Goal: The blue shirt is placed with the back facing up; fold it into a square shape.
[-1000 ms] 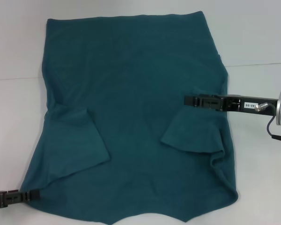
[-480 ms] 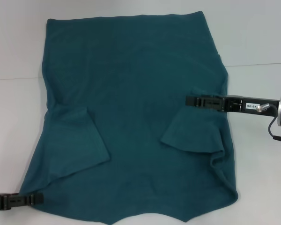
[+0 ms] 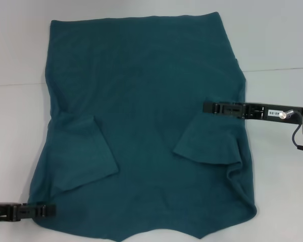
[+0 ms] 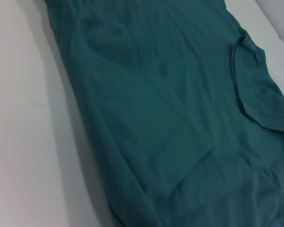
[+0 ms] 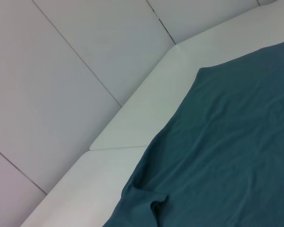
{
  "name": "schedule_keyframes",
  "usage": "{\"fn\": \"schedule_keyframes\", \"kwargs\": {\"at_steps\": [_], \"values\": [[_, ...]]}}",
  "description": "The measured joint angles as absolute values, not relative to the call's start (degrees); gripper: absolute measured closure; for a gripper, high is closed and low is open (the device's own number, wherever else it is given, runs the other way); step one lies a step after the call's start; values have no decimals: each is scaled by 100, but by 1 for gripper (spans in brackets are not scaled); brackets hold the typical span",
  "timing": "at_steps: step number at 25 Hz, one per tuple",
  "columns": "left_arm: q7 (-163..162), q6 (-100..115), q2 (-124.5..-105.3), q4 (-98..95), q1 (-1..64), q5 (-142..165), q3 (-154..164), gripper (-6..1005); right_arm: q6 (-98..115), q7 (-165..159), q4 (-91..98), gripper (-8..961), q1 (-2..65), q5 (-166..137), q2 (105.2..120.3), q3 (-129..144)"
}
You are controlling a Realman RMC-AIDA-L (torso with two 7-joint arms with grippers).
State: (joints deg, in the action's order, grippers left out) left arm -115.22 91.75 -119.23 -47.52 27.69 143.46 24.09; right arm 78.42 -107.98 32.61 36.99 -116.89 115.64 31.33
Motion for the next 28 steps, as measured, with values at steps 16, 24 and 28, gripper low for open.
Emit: {"fn": "schedule_keyframes", "kwargs": {"at_steps": [16,24,28], "values": [[-11531,9051,-11903,-4775,2796,14388,2420,50,7850,-10804,3266,55,3718,-11689,11566,3120],[-11527,8909,-11919,-4867,2798,14405,2614,174,7869,-10803,3272,57,3711,-11634,11565,3110],[-11596,8845,-11920,-4869,2809,14406,2638,329,7875,-10802,3278,59,3691,-11614,11560,3110]]}}
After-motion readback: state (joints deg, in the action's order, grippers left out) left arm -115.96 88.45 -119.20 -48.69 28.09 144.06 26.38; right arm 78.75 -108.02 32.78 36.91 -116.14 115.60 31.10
